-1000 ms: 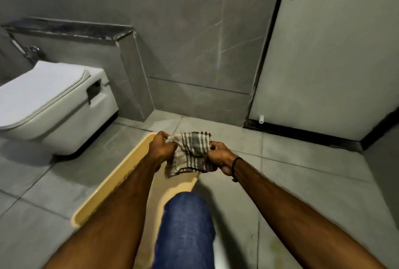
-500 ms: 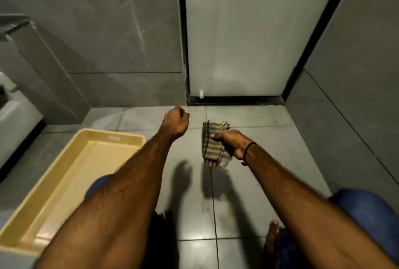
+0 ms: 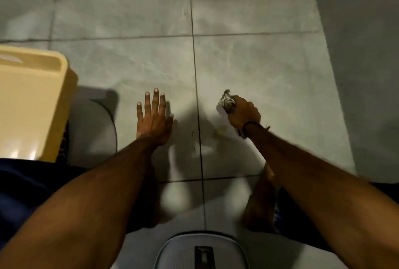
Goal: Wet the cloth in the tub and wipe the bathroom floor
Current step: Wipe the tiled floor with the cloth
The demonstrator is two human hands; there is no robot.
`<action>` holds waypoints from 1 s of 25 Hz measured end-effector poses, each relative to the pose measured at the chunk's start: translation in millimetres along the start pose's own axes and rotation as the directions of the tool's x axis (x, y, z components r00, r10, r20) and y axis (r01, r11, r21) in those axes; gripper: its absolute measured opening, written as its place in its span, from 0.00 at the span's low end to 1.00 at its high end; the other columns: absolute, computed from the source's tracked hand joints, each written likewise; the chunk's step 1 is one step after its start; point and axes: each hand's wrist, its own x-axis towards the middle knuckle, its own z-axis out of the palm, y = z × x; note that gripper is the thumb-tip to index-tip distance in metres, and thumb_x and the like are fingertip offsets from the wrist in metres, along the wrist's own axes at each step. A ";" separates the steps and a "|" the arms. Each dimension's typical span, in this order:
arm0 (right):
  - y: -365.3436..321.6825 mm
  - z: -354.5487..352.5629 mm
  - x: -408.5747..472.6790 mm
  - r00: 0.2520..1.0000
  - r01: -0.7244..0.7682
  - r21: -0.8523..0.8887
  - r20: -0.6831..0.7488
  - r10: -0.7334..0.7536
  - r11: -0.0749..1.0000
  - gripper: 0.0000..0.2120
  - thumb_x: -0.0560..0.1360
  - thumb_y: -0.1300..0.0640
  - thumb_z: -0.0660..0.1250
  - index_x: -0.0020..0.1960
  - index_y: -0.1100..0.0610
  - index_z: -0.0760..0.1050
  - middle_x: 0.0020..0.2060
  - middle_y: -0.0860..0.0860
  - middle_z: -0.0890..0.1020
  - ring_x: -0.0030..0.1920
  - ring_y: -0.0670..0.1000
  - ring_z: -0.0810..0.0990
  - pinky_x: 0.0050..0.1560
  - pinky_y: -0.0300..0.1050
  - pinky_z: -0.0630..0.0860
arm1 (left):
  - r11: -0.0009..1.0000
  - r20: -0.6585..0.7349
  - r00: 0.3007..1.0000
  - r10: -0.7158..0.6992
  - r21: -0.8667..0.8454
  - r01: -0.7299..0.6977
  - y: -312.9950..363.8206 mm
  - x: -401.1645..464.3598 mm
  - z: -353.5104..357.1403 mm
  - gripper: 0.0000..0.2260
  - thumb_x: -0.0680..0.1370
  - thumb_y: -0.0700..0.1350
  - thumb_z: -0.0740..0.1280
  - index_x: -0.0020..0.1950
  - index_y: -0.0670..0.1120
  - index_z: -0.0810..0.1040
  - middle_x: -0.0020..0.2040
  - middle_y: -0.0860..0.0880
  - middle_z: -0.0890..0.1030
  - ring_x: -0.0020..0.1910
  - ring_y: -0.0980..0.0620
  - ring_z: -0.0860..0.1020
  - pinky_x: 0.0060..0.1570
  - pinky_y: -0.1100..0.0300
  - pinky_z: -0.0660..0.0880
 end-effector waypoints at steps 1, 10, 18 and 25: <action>-0.6 14.5 6.9 0.998 0.058 -0.066 -0.010 -0.059 0.996 0.24 0.76 0.53 0.67 0.72 0.46 0.72 0.63 0.59 0.80 0.62 0.65 0.78 0.61 0.55 0.75 | 1.000 0.006 1.000 -0.007 -0.010 0.007 -3.6 6.3 14.7 0.33 0.84 0.56 0.49 0.83 0.45 0.38 0.83 0.43 0.34 0.82 0.41 0.34 0.79 0.40 0.37; 13.6 144.9 26.5 0.878 0.478 -0.454 0.279 -0.390 0.752 0.30 0.80 0.59 0.60 0.80 0.48 0.58 0.82 0.53 0.56 0.80 0.66 0.53 0.67 0.70 0.70 | 0.981 0.187 0.976 -0.110 -0.136 0.136 -31.3 49.6 113.4 0.38 0.81 0.68 0.46 0.81 0.51 0.31 0.82 0.43 0.29 0.80 0.38 0.29 0.74 0.35 0.29; 117.1 169.6 -56.7 0.573 0.811 -0.386 0.369 -0.732 0.440 0.27 0.78 0.54 0.57 0.76 0.47 0.67 0.77 0.53 0.68 0.77 0.64 0.64 0.67 0.71 0.70 | 0.978 0.174 0.980 -0.098 -0.165 0.127 -26.4 41.2 121.9 0.41 0.78 0.71 0.47 0.81 0.51 0.32 0.83 0.42 0.32 0.80 0.36 0.31 0.73 0.30 0.32; 64.7 162.2 -21.1 0.909 0.414 -0.402 0.131 -0.396 0.817 0.37 0.75 0.34 0.57 0.81 0.44 0.53 0.83 0.50 0.51 0.82 0.60 0.46 0.77 0.70 0.48 | 0.982 0.230 0.973 -0.012 -0.179 0.054 -31.2 54.5 105.5 0.48 0.72 0.75 0.49 0.81 0.50 0.30 0.81 0.41 0.29 0.78 0.34 0.29 0.70 0.29 0.30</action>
